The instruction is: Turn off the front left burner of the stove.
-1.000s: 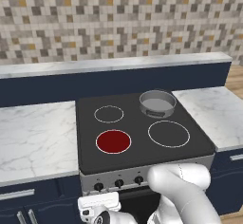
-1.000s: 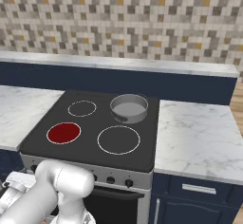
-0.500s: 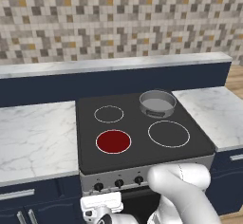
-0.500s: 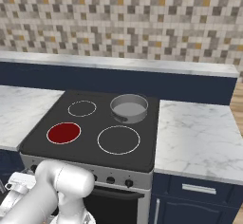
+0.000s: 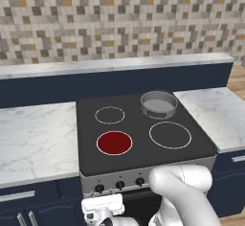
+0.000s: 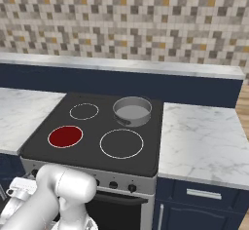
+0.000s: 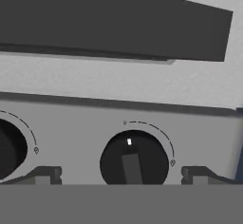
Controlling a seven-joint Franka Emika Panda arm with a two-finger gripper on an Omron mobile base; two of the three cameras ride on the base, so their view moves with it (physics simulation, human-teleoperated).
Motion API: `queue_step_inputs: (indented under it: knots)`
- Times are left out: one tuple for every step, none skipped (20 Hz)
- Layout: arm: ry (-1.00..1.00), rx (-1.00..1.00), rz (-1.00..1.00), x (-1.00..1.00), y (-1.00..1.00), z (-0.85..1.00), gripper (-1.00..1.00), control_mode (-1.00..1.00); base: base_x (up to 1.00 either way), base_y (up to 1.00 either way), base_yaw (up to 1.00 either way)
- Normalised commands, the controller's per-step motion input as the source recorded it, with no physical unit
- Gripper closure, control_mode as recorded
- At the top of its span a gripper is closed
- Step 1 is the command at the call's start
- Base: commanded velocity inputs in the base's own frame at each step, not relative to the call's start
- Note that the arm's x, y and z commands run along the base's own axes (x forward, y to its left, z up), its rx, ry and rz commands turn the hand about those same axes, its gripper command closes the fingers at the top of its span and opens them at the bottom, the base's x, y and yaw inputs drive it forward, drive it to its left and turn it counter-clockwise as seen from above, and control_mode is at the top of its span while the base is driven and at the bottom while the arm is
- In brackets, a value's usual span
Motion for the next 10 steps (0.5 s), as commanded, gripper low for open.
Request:
queue_step_inputs:
  knots:
    - [-0.01, 0.0, 0.0, 0.07, 0.0, -0.1, -1.0, -1.0, 0.0, 0.0, 0.0]
    - [-0.01, 0.0, 0.0, 0.06, 0.0, -0.09, -1.0, -1.0, 0.0, 0.0, 0.0]
    - [0.0, 0.0, 0.0, 0.08, 0.0, -0.14, -1.0, -1.0, 0.0, 0.0, 0.0]
    - [0.0, 0.0, 0.0, 0.07, 0.0, -0.11, -1.0, -1.0, 0.0, 0.0, 0.0]
    - [0.0, 0.0, 0.0, 0.06, 0.0, -0.11, -1.0, -1.0, 0.0, 0.0, 0.0]
    - [0.0, 0.0, 0.0, 0.11, 0.0, -0.13, -1.0, -1.0, 0.0, 0.0, 0.0]
    - [0.0, 0.0, 0.0, 0.11, 0.04, -0.15, -1.0, -1.0, 0.0, 0.0, 0.0]
    - [0.0, 0.0, 0.0, 0.11, 0.03, -0.12, -1.0, -1.0, 0.0, 0.0, 0.0]
    - [0.0, 0.0, 0.0, 0.1, 0.02, -0.11, -1.0, -1.0, 0.0, 0.0, 0.0]
    - [0.0, 0.0, 0.0, 0.1, 0.04, -0.09, -1.0, -1.0, 0.0, 0.0, 0.0]
